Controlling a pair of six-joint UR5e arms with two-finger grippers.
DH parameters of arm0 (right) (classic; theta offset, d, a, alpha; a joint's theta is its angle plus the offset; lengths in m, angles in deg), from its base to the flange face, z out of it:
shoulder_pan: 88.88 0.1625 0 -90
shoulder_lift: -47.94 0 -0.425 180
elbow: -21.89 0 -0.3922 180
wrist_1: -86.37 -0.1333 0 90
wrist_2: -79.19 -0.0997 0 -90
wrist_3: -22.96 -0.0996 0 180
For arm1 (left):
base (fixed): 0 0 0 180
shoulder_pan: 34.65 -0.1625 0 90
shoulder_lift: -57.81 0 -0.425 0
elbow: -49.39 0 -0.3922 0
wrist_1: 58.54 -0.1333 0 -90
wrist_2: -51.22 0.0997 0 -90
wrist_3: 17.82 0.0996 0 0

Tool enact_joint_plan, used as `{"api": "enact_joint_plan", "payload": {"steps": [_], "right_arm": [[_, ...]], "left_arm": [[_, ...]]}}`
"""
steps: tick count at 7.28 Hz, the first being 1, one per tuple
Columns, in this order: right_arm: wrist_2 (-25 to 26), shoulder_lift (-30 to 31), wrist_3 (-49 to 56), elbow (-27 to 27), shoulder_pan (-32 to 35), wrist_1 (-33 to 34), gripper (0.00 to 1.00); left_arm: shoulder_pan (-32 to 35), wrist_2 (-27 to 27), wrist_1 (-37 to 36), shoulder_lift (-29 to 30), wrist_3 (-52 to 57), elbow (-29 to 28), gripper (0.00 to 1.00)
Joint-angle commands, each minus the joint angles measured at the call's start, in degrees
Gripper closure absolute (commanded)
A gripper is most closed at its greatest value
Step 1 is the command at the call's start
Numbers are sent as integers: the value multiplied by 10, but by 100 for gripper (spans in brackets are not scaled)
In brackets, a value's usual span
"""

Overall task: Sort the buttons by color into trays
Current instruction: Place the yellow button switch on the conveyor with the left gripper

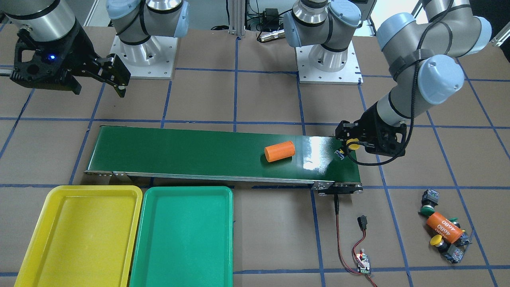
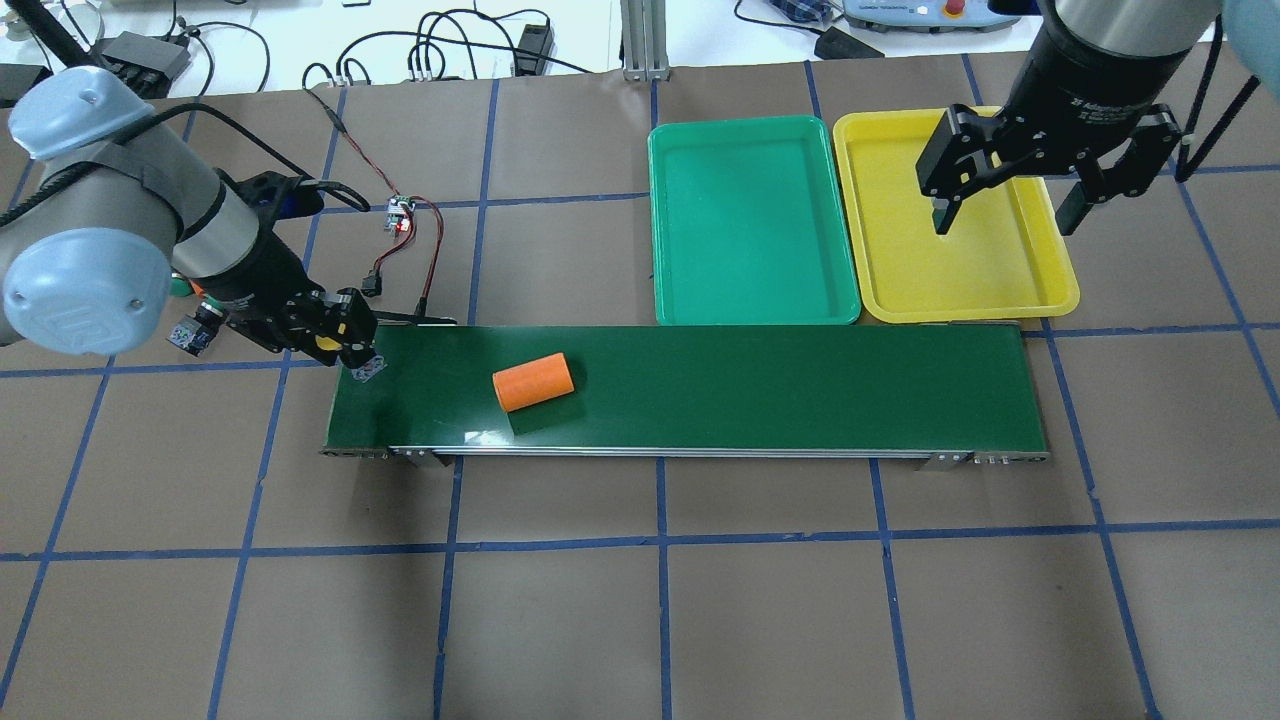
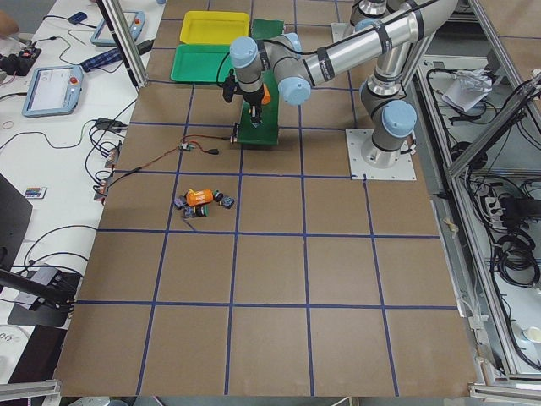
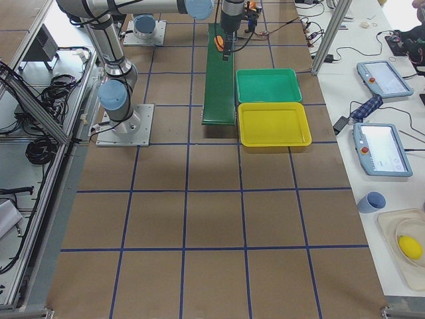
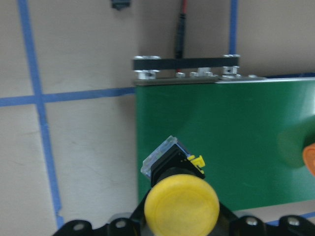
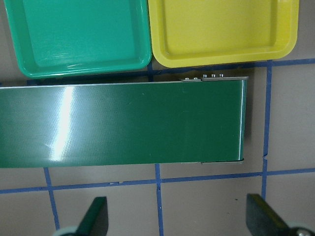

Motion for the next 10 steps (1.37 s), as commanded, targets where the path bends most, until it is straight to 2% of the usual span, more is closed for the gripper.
{"api": "enact_joint_plan", "payload": {"steps": [1, 2, 3, 4, 6, 8, 9, 10], "right_arm": [[0, 0, 0, 0, 0, 0, 0], [1, 0, 0, -3, 0, -2, 0], [2, 0, -1, -7, 0, -25, 0], [2, 0, -1, -11, 0, -30, 0], [1, 1, -1, -11, -13, -43, 0], [0, 1, -3, -11, -16, -57, 0], [1, 1, -1, -11, -17, -57, 0], [0, 1, 0, -12, -17, -57, 0]], "left_arm": [[20, 1, -35, 15, -10, 19, 100], [21, 0, -37, 18, -10, 22, 100], [21, 0, -40, 20, -12, 24, 78], [23, -5, -43, 24, -17, 25, 1], [34, -5, -38, 4, -32, 20, 0], [21, 1, 3, -16, -32, -28, 0], [2, 14, 1, 9, -30, -64, 0], [-20, 62, 0, 41, -36, -100, 0]]}}
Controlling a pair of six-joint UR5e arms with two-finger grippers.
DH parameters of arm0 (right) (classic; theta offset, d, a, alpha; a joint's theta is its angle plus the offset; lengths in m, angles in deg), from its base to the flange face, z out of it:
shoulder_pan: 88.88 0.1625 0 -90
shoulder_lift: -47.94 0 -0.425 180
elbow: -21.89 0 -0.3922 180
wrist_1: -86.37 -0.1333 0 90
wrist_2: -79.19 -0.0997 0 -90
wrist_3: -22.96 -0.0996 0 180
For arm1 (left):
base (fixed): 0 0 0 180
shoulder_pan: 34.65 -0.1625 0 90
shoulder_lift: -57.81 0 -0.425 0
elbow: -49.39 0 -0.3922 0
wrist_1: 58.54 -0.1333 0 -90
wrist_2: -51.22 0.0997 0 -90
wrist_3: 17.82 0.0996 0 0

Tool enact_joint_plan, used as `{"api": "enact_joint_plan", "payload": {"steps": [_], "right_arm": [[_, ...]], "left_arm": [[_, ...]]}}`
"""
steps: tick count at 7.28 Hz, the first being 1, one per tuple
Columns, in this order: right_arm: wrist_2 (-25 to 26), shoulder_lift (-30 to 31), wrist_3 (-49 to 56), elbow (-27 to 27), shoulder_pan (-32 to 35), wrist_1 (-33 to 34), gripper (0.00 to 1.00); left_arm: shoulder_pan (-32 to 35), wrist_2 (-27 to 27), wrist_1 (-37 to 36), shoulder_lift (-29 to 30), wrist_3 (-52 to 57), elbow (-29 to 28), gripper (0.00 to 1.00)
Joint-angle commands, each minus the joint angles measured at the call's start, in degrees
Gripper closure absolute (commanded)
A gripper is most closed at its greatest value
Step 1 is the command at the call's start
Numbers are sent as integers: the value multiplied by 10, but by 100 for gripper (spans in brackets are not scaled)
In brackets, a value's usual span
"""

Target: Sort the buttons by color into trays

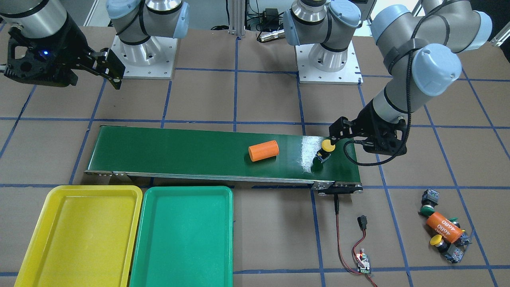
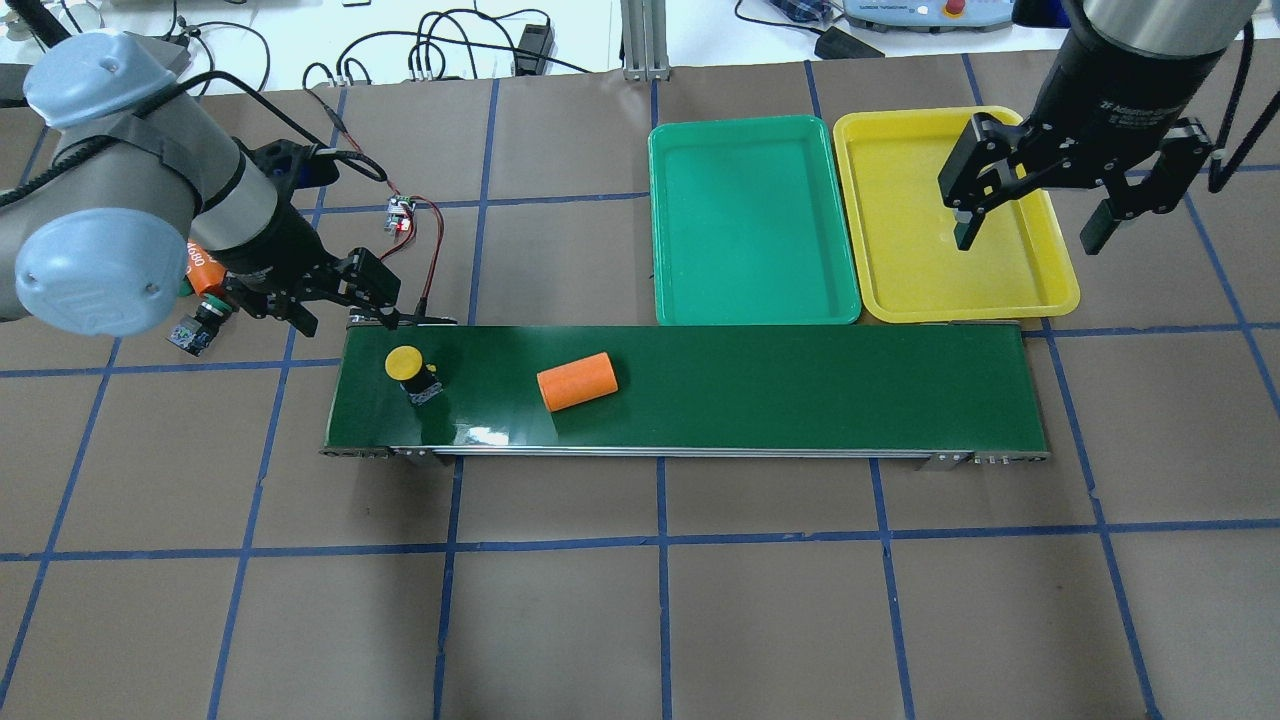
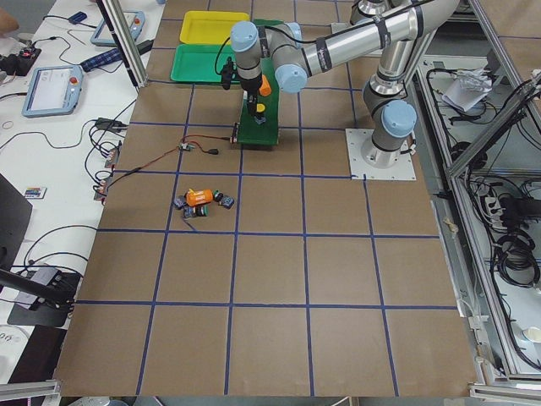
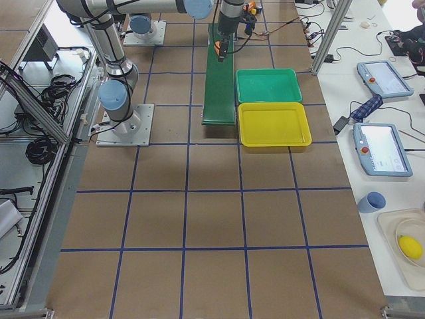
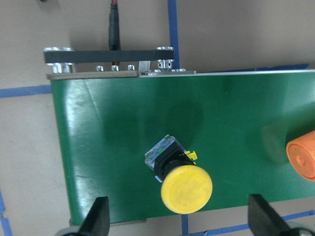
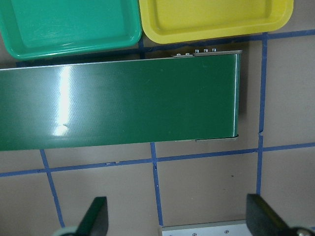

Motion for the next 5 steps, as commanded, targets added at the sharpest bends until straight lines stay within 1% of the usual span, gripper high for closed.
{"api": "enact_joint_plan", "payload": {"steps": [1, 2, 3, 4, 5], "right_arm": [[0, 0, 1, 0, 0, -1, 0], [0, 0, 1, 0, 3, -1, 0], [1, 0, 1, 0, 1, 0, 0], [0, -1, 2, 0, 0, 0, 0], [0, 0, 1, 0, 0, -1, 0]], "left_arm": [[-55, 48, 1, 67, 0, -87, 0], [-95, 47, 1, 116, 5, -138, 0], [-117, 48, -23, 172, 20, -195, 0], [-120, 48, -48, 235, 93, -254, 0], [-134, 48, -48, 286, 124, -297, 0]]}}
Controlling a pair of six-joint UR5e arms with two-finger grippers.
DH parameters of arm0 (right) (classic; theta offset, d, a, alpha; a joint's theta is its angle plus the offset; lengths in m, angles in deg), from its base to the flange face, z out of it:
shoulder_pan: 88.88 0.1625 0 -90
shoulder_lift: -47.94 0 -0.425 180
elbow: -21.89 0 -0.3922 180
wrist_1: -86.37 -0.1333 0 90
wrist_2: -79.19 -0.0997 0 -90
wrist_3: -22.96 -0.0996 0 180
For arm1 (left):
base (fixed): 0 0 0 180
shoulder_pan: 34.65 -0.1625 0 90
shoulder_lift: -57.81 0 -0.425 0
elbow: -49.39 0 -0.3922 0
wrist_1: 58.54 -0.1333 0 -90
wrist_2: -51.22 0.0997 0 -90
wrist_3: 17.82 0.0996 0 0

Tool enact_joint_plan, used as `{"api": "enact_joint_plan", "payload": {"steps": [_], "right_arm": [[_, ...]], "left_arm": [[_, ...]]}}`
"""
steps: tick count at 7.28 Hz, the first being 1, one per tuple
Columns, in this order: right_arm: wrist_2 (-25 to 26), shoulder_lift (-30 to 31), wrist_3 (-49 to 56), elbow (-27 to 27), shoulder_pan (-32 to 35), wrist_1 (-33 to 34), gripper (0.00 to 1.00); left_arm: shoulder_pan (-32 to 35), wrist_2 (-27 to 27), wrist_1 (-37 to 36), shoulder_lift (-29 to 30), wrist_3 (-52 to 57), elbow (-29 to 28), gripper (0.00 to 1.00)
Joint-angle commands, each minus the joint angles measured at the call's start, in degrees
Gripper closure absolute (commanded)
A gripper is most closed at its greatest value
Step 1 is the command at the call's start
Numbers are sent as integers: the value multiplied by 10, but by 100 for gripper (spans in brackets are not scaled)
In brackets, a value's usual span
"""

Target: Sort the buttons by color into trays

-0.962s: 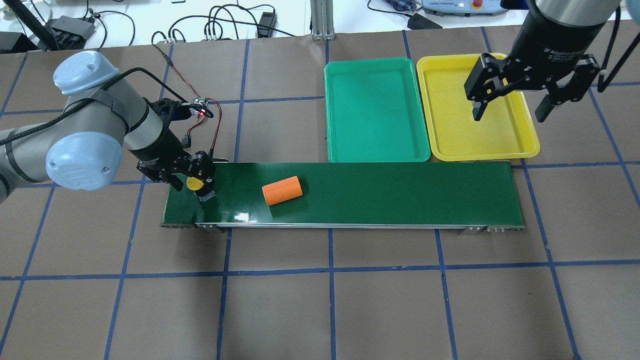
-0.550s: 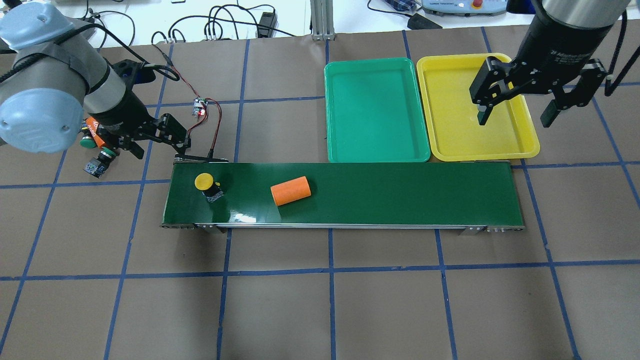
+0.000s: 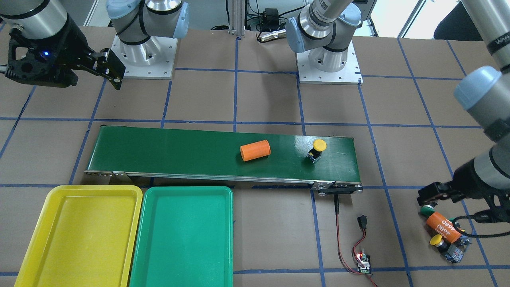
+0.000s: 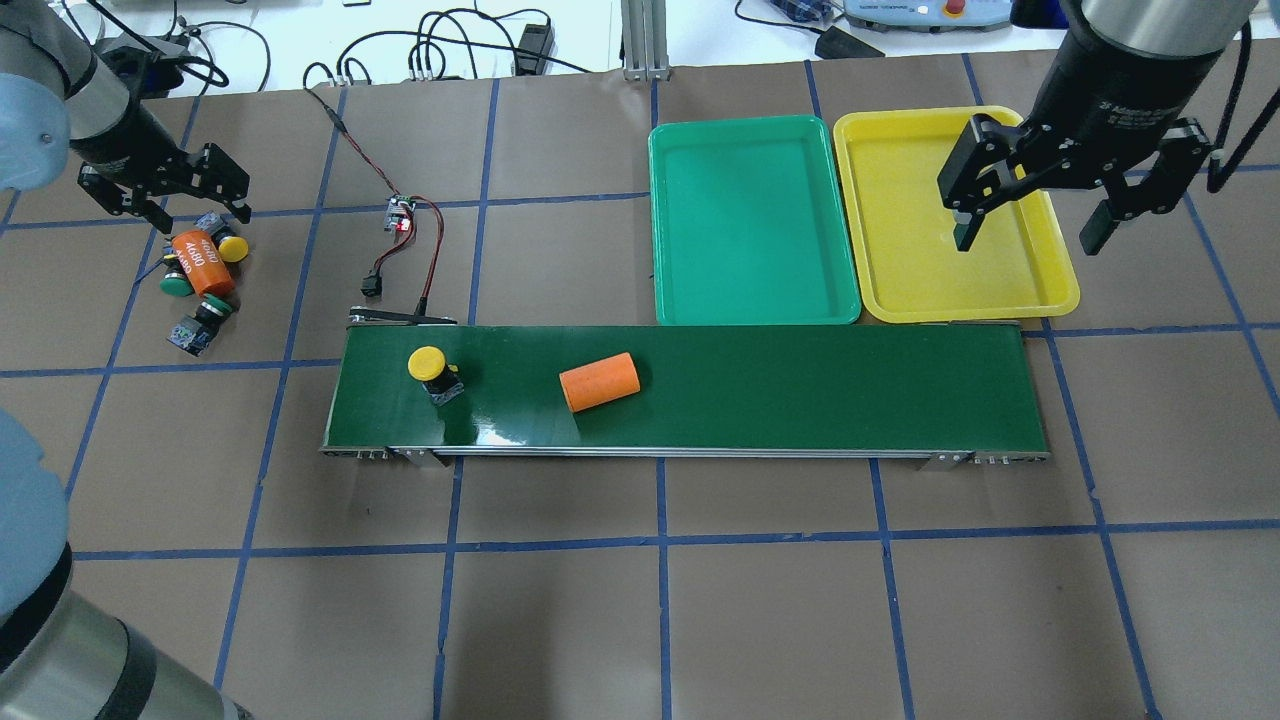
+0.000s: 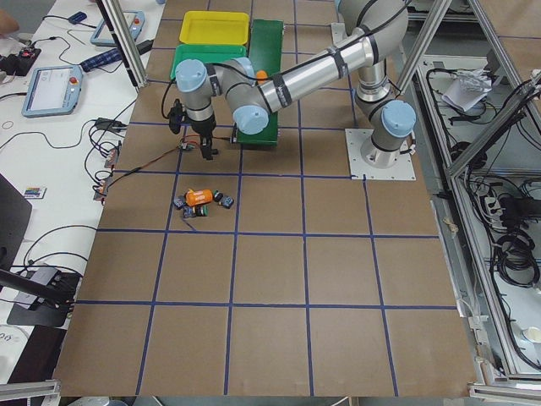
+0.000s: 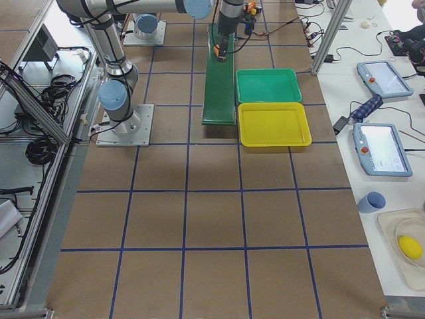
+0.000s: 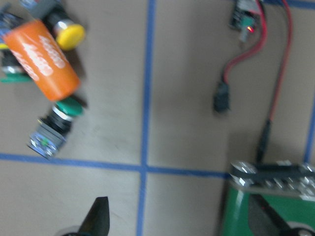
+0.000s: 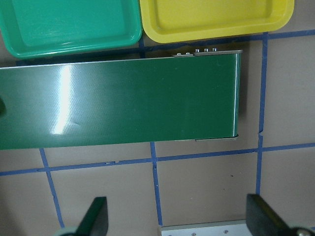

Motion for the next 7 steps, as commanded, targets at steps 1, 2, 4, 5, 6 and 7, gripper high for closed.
{"api": "enact_joint_plan", "payload": {"steps": [1, 2, 4, 5, 6, 7], "right_arm": [[0, 0, 0, 0, 0, -1, 0], [0, -1, 0, 0, 0, -1, 0], [0, -1, 0, 0, 0, -1, 0], [0, -1, 0, 0, 0, -1, 0], [0, -1, 0, 0, 0, -1, 0], [0, 0, 0, 0, 0, -1, 0]], "left_arm": [[-38, 2, -12, 92, 56, -72, 0], [-52, 0, -14, 105, 53, -64, 0], [-53, 1, -30, 108, 12, -46, 0], [-52, 1, -38, 117, -12, -46, 0], [-51, -1, -39, 123, -36, -46, 0], [-50, 0, -39, 131, -42, -45, 0]]}}
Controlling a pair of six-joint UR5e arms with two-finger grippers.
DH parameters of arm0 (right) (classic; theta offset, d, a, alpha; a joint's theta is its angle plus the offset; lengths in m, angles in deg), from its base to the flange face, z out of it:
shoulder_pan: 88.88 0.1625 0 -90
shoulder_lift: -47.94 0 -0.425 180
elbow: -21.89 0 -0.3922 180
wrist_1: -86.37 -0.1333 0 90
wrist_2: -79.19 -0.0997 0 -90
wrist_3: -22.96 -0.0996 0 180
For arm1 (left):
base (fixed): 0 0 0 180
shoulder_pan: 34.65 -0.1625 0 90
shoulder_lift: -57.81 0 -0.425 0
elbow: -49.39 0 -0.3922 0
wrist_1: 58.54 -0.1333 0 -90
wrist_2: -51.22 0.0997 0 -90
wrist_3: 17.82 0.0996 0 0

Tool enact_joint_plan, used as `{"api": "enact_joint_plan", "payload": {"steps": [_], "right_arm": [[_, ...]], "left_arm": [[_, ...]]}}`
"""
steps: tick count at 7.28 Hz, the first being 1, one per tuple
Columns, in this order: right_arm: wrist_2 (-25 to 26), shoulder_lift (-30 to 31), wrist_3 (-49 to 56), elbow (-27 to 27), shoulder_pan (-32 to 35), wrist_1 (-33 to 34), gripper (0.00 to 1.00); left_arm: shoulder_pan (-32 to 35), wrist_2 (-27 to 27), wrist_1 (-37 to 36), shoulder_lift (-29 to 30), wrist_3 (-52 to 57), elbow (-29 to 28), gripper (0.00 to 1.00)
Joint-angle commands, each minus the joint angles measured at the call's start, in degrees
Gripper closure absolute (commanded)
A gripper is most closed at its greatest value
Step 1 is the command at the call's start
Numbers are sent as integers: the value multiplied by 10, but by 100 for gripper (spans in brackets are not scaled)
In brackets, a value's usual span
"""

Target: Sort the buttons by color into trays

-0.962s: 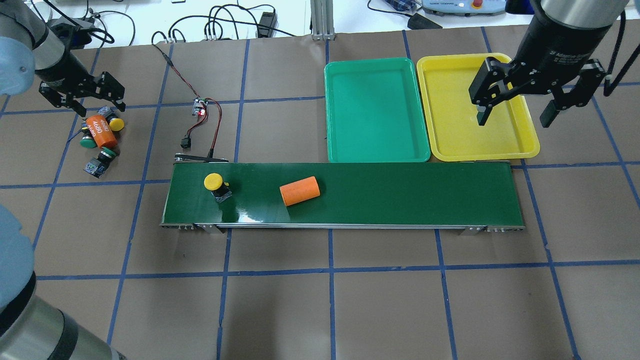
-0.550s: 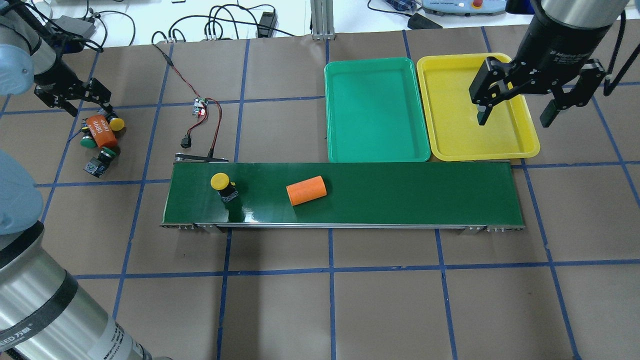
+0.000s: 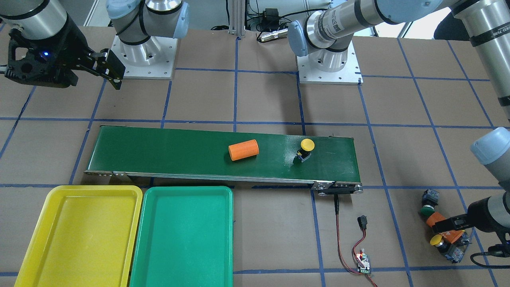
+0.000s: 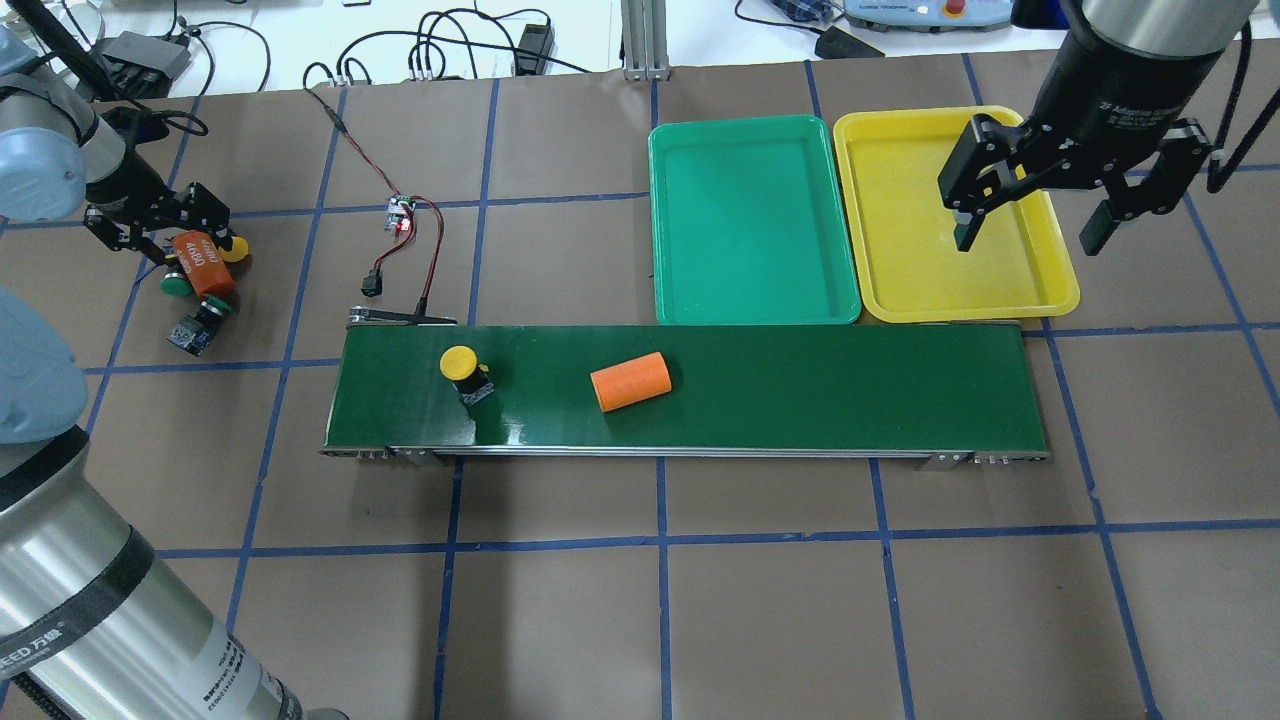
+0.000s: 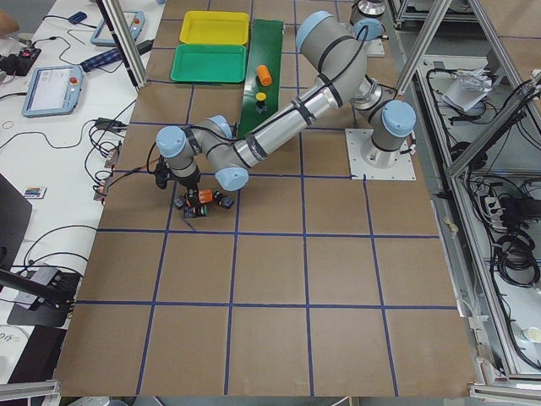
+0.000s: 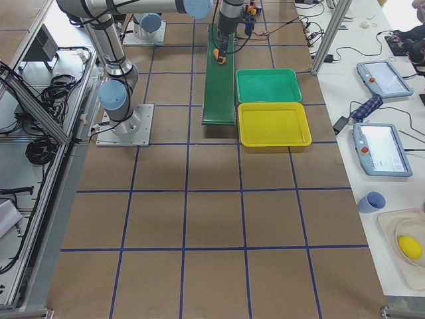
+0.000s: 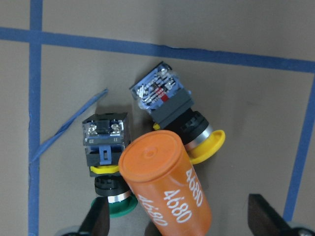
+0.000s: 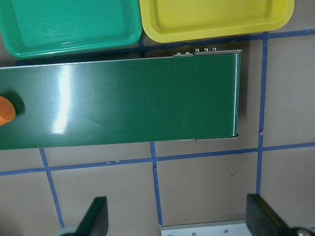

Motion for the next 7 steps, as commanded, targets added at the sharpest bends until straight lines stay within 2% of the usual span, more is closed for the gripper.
{"api": "enact_joint_plan", "payload": {"steps": [1, 2, 3, 5, 6, 7], "right_arm": [[0, 0, 0, 0, -1, 0, 0], [0, 0, 0, 0, -1, 0, 0], [0, 0, 0, 0, -1, 0, 0], [0, 0, 0, 0, -1, 0, 0], [1, 0, 0, 0, -1, 1, 0], [0, 0, 0, 1, -1, 1, 0]], "left_arm": [[1, 0, -1, 13, -16, 0, 0], [1, 1, -1, 13, -14, -1, 7], [2, 3, 0, 14, -13, -1, 29], [2, 4, 1, 14, -11, -2, 94], [2, 5, 1, 13, -12, -5, 100], [3, 7, 2, 10, -12, -7, 100]]}}
